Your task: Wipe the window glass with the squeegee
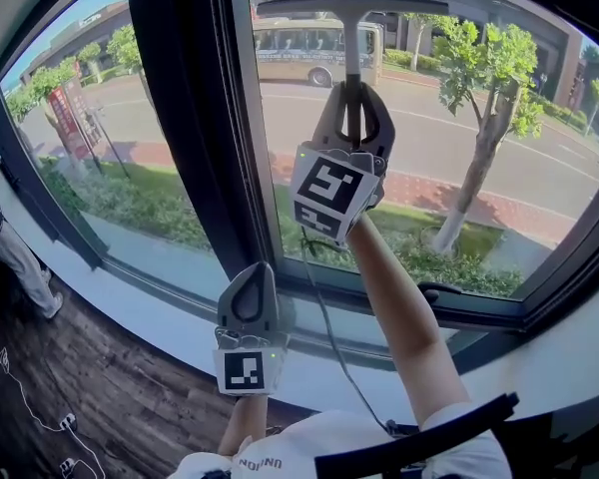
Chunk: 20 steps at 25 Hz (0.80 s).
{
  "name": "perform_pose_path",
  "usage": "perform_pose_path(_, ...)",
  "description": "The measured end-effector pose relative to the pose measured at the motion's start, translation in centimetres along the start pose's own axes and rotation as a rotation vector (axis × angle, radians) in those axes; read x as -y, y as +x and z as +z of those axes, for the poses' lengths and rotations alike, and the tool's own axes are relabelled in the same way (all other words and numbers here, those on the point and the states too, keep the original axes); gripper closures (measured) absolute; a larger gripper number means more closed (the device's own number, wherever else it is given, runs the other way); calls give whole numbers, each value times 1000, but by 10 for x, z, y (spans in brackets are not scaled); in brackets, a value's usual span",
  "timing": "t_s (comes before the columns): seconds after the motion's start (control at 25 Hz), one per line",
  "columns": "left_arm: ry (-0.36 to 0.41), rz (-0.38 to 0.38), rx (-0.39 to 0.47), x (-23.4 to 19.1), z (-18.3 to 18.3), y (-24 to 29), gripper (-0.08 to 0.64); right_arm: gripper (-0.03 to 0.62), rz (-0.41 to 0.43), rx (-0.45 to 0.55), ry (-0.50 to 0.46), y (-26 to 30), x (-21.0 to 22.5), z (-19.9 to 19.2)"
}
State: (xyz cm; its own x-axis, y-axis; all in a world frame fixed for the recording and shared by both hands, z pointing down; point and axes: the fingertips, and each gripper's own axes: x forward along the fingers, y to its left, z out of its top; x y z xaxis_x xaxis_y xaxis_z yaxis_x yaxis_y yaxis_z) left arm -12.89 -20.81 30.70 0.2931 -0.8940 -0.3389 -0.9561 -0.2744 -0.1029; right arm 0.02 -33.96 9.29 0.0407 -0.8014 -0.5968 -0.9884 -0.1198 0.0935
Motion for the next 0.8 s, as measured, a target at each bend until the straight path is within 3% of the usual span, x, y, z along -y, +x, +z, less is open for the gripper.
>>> perform_pose_path(0.8, 7, 25, -15, -7, -1, -9, 565, 495, -5, -69, -1, -41, -11, -45)
